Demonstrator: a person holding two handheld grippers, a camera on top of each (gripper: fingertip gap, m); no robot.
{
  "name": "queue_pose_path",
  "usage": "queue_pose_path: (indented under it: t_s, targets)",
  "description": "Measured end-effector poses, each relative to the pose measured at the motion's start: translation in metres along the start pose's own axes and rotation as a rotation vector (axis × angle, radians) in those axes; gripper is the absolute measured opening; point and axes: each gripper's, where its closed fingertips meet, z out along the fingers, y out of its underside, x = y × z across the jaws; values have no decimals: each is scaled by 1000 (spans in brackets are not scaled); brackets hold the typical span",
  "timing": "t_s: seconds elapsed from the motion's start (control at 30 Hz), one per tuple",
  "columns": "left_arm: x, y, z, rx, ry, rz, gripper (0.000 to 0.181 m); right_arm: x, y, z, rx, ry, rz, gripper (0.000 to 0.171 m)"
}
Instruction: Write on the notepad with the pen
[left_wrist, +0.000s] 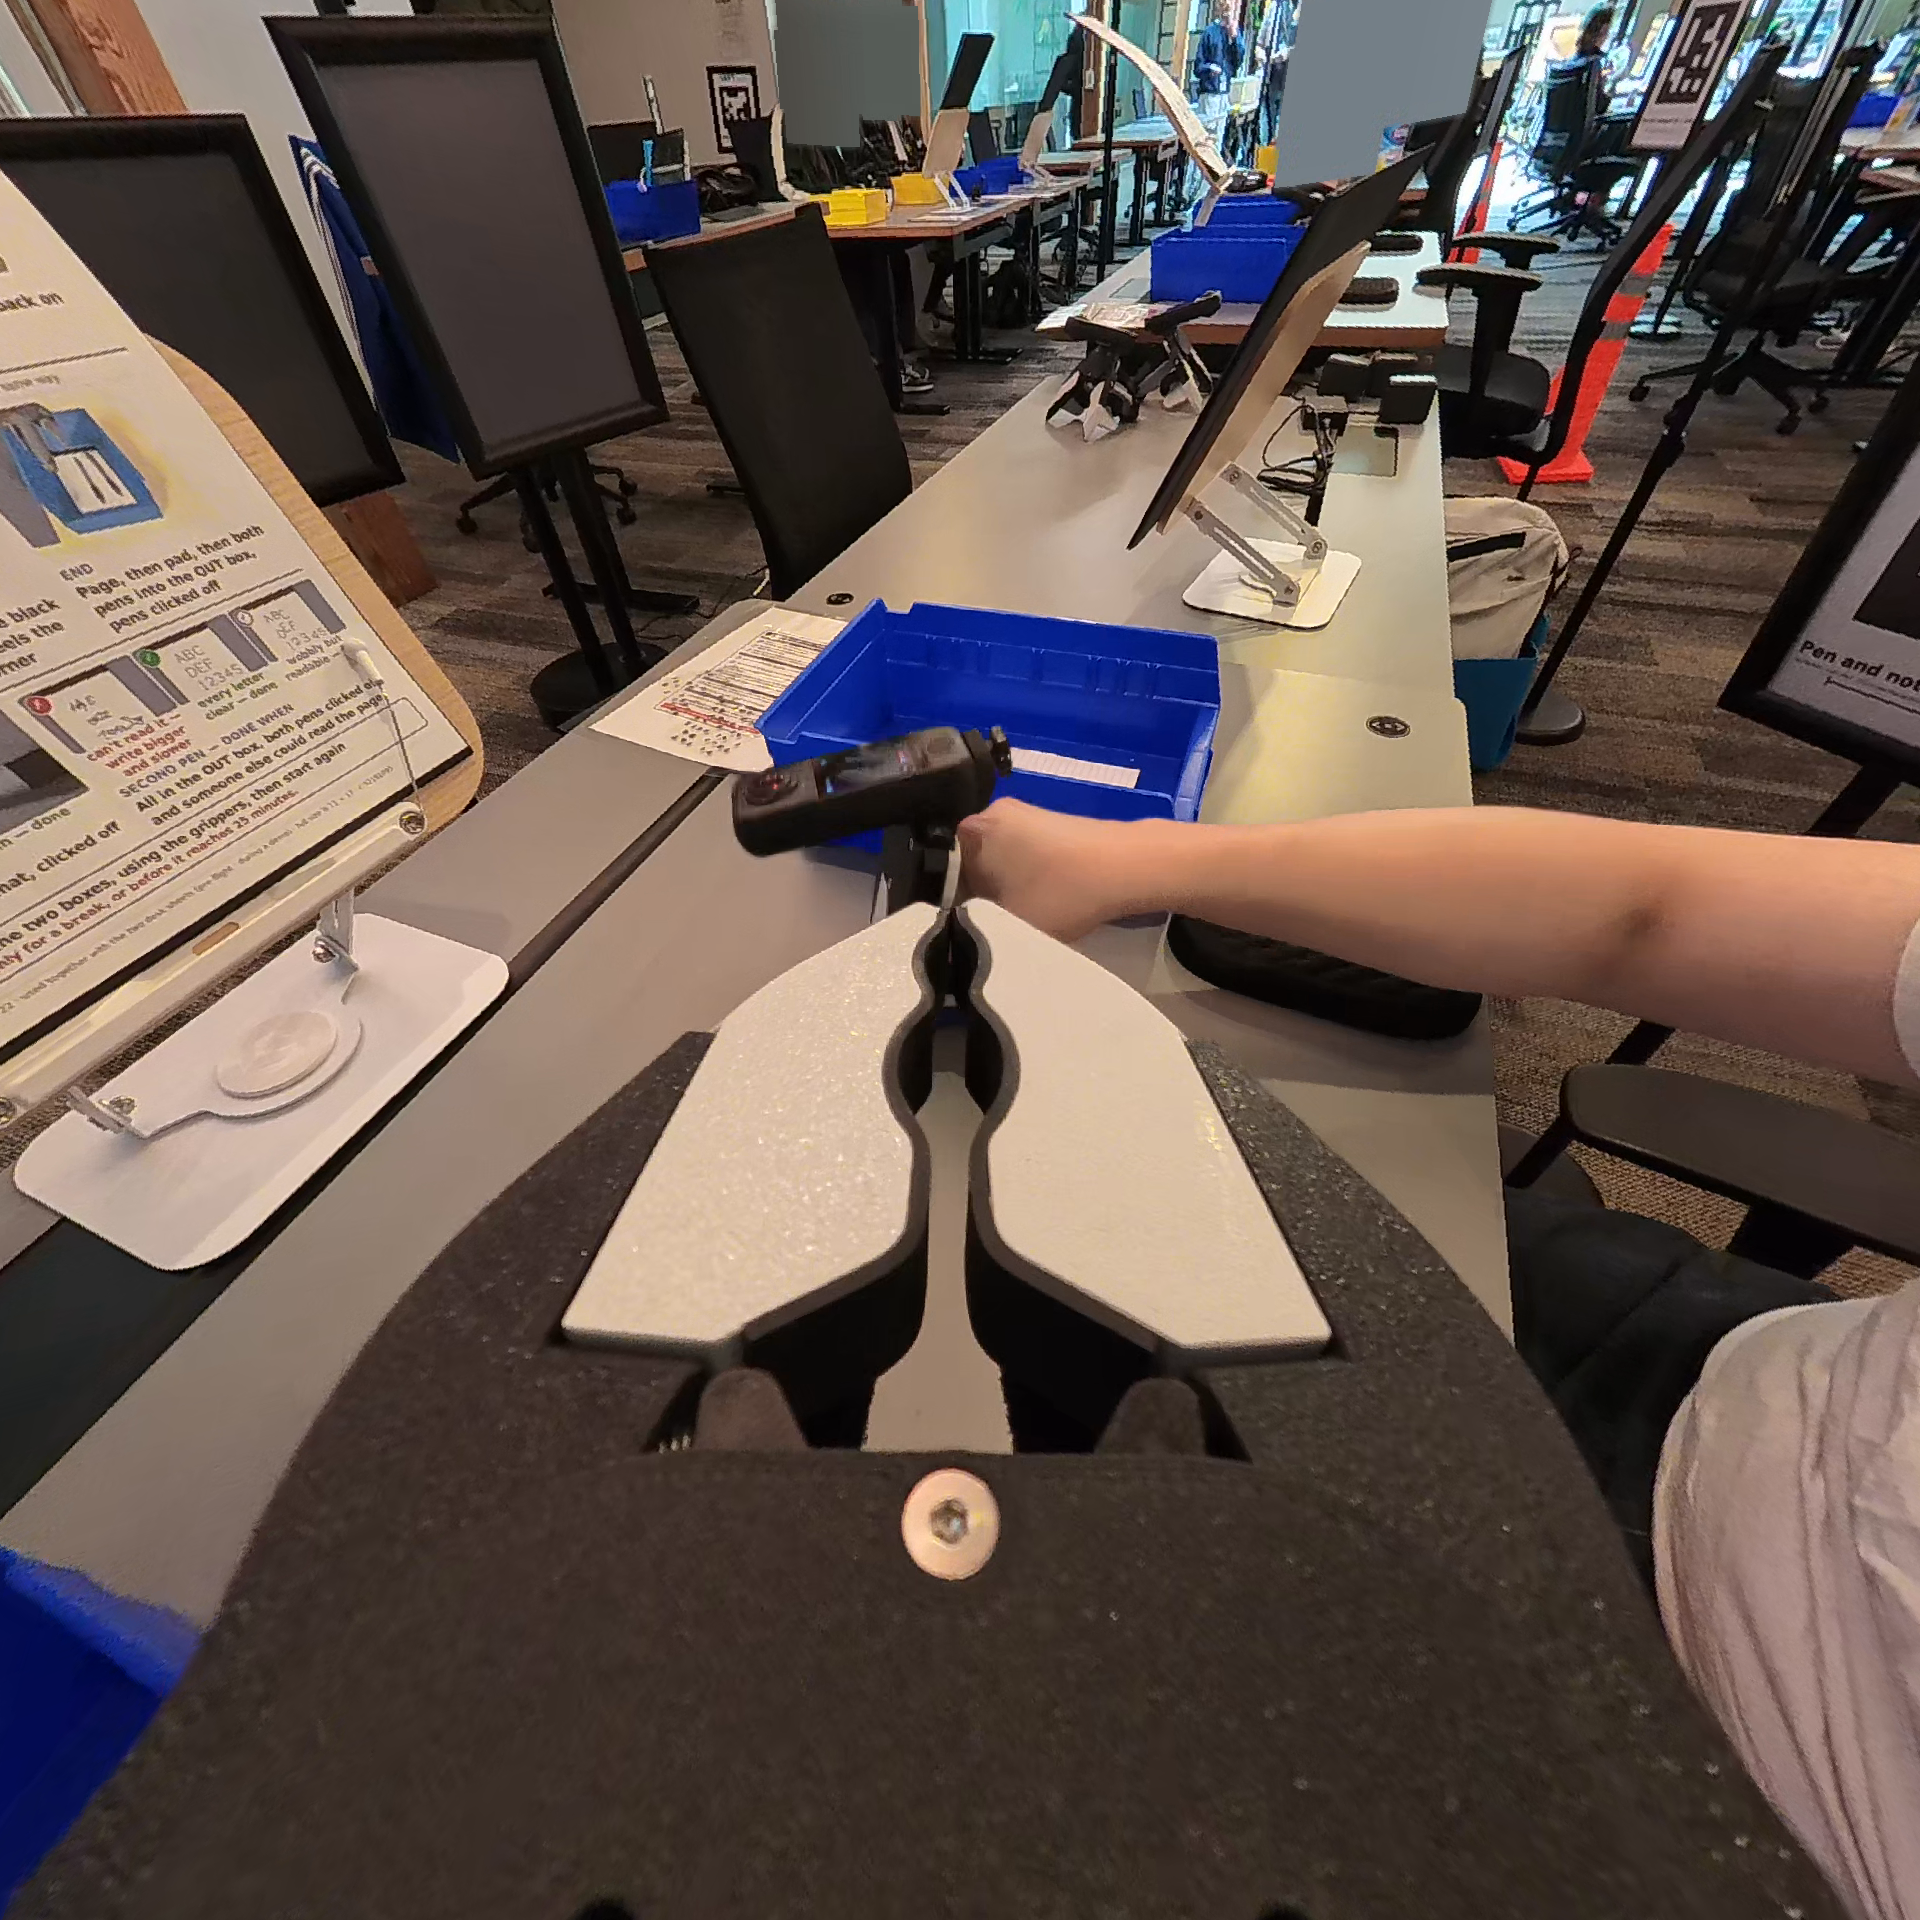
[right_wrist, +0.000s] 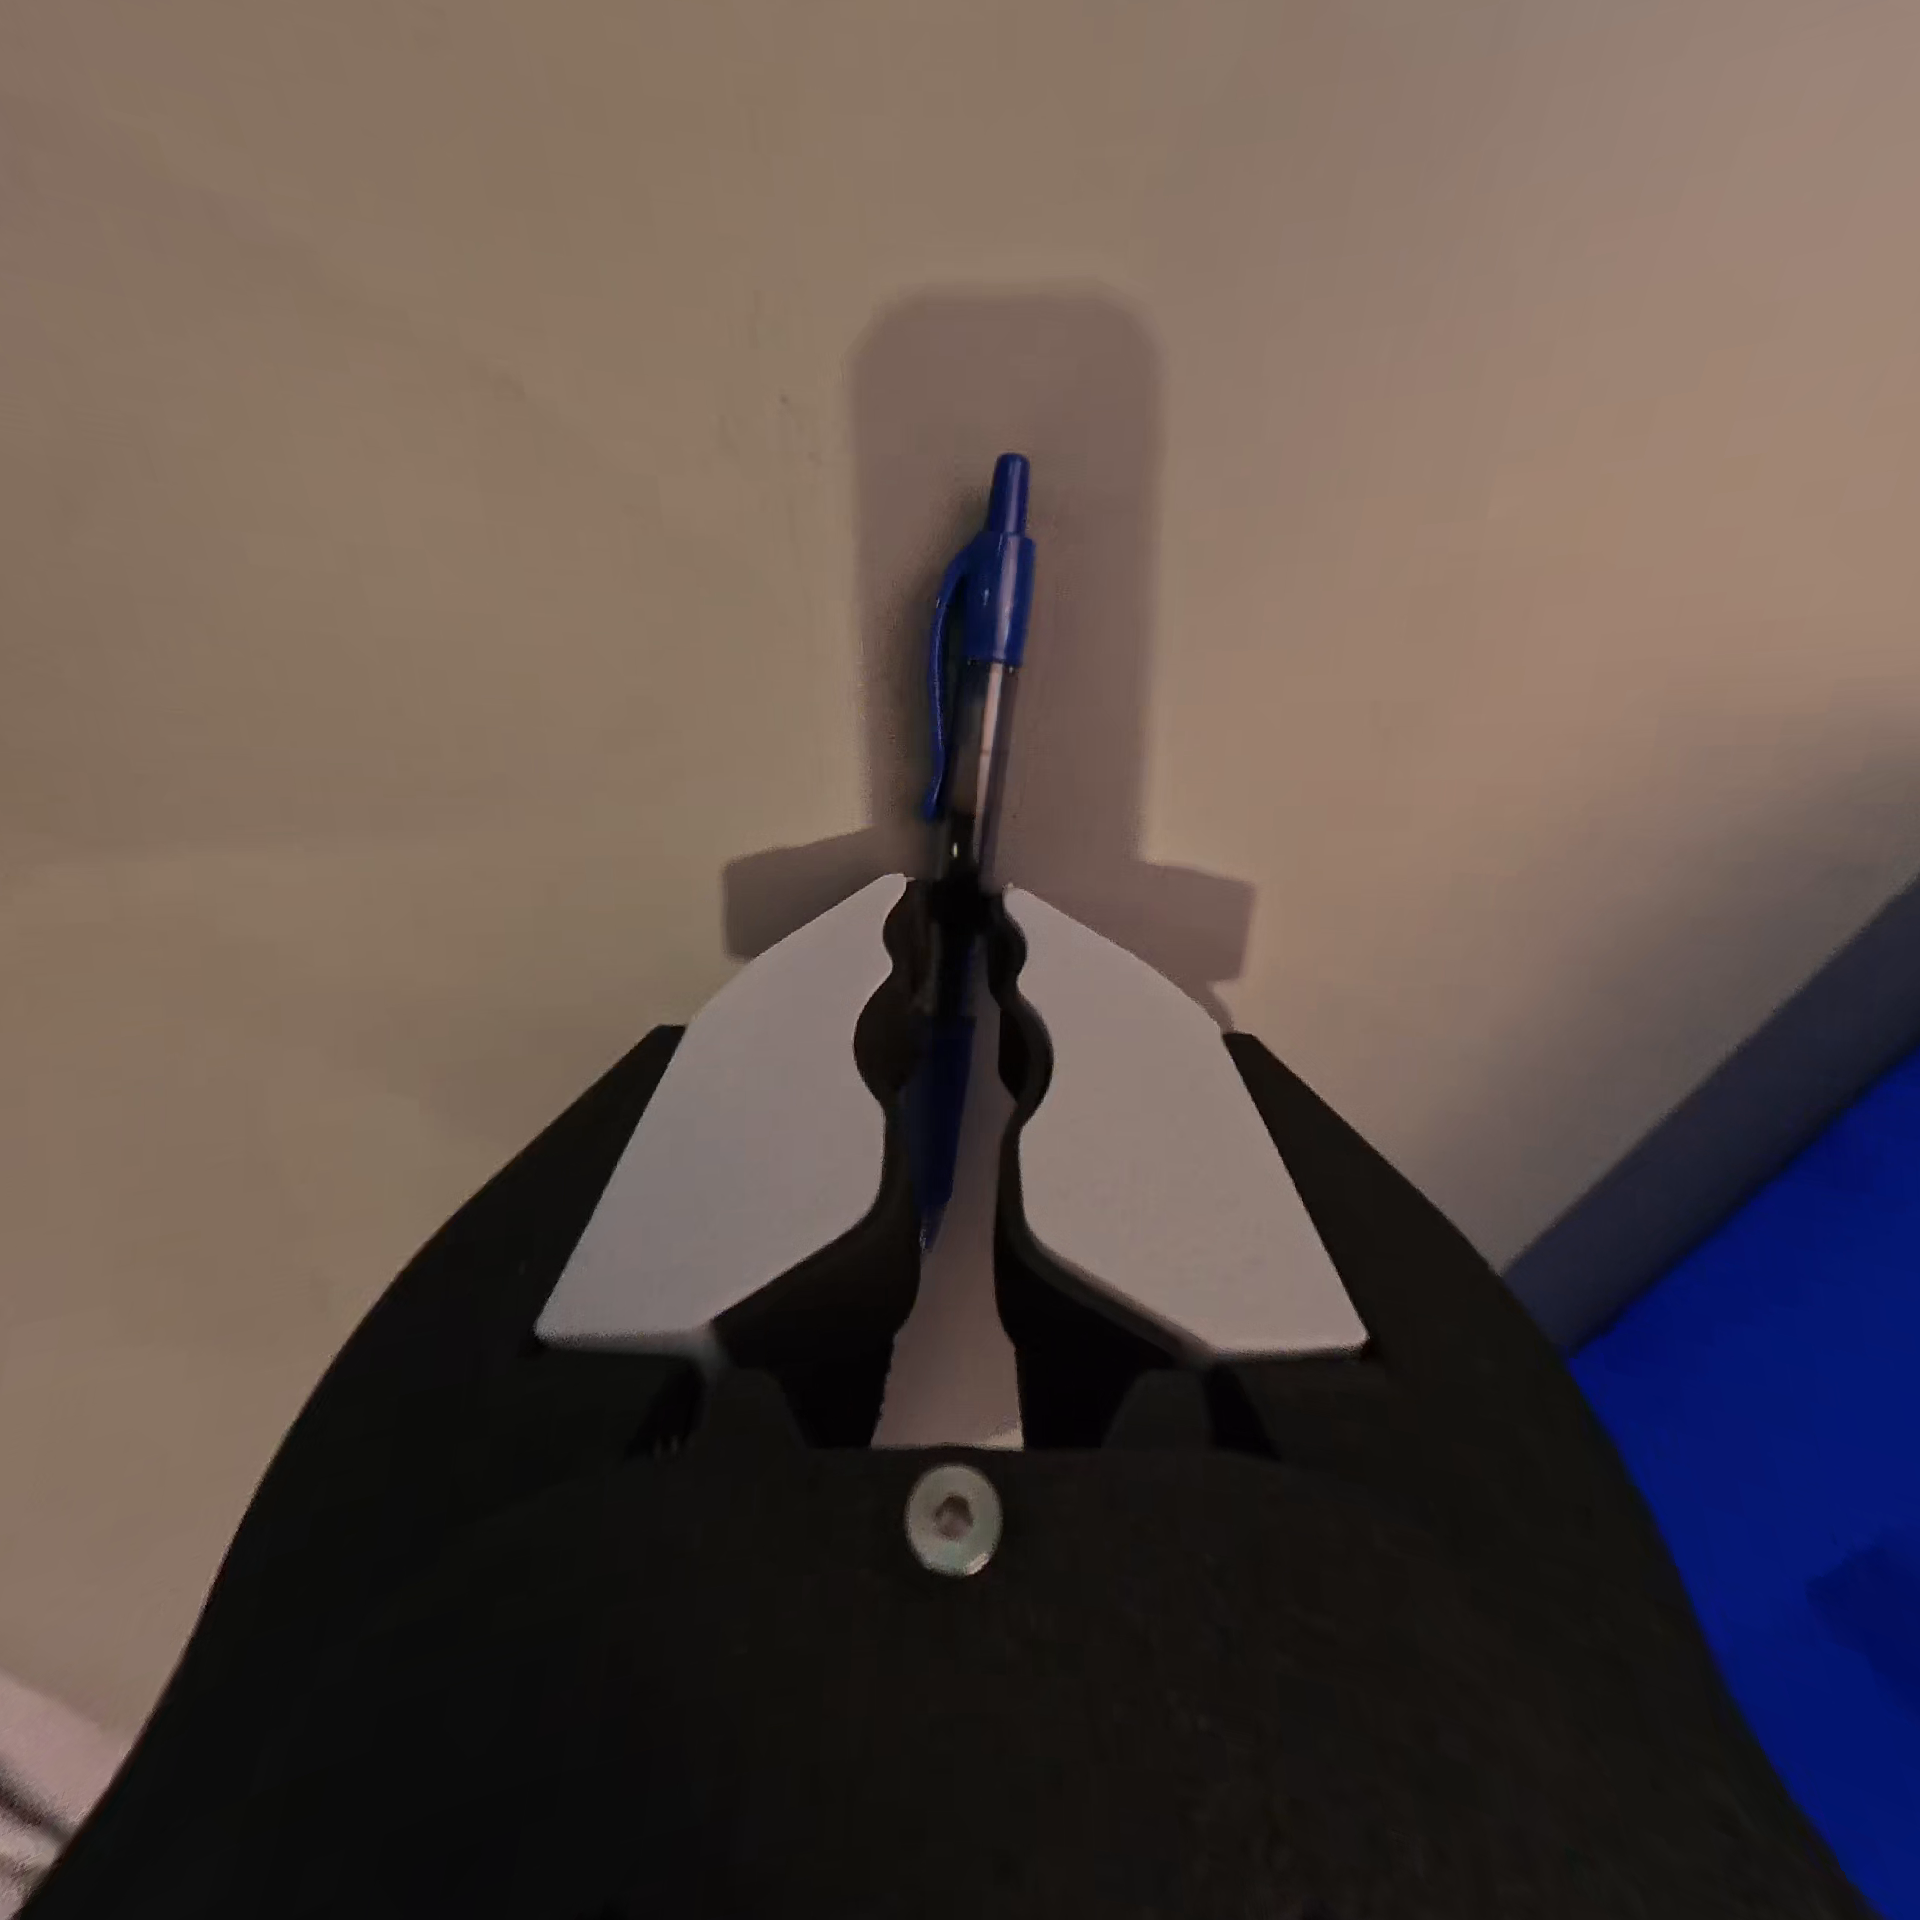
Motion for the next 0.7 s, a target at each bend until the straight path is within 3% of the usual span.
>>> queue_pose_path:
  t_s: [0.17,0.27,0.4,0.47,0.53,0.6,0.7]
  targets:
    - [0,2,3,-9,9,-9,0,-10,-15,-43,147,-317,176,10]
    - [2,2,4,-12,10,0,0,-2,-13,-74,199,-395,217,10]
    - [3,4,6,-21,9,2,0,28,-10,-132,340,-279,169,10]
    - [1,6,8,-26,6,0,0,72,-4,-181,449,-90,185,10]
    - [-2,10,13,-35,8,-19,0,124,23,-207,414,83,268,10]
    - [-4,13,18,-50,14,-35,0,160,55,-197,309,109,357,10]
    - [-6,17,25,-69,1,-29,0,197,98,-155,170,151,437,11]
